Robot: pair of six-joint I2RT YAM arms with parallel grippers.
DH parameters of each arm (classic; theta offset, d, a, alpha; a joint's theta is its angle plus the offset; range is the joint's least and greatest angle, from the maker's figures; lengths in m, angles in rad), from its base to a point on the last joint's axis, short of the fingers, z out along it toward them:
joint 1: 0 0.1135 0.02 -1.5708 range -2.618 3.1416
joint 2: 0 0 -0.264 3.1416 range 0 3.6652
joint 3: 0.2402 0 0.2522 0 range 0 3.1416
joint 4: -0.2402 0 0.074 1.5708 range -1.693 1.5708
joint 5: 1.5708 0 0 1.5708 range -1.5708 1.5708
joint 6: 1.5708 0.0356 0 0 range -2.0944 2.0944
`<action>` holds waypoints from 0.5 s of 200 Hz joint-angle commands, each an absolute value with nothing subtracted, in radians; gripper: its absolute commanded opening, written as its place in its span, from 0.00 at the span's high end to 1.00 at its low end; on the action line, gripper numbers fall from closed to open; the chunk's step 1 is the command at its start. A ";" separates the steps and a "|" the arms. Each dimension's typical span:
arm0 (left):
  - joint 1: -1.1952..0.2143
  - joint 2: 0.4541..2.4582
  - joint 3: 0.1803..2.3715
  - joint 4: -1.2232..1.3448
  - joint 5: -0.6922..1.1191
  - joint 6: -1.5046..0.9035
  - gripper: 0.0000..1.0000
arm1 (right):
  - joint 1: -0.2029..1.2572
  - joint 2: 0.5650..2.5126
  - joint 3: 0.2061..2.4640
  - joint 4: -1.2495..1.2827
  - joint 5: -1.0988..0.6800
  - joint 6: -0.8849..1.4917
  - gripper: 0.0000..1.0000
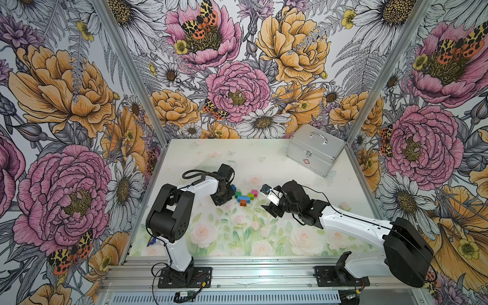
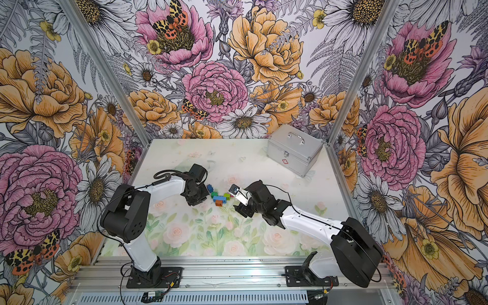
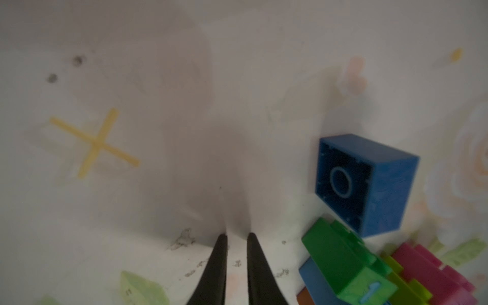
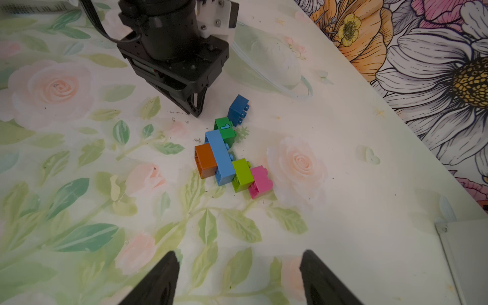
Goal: Assemble the letter v with lego
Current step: Adjust the lego brick at the center of the board.
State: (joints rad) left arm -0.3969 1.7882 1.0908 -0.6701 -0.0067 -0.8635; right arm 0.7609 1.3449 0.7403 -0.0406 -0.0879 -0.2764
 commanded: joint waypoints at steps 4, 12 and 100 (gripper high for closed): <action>-0.392 1.811 1.127 -0.650 -0.015 -0.858 0.83 | 0.767 1.325 0.726 -0.020 -0.064 -0.258 0.25; -0.391 1.811 1.130 -0.646 -0.014 -0.863 0.83 | 0.767 1.327 0.726 -0.020 -0.065 -0.257 0.25; -0.417 1.861 1.176 -0.625 0.007 -0.908 0.82 | 0.767 1.365 0.731 -0.015 -0.077 -0.262 0.25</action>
State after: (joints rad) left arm -0.4042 1.8454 1.1553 -0.6376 -0.0048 -0.8829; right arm 0.7609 1.3487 0.7338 -0.0391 -0.0818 -0.2764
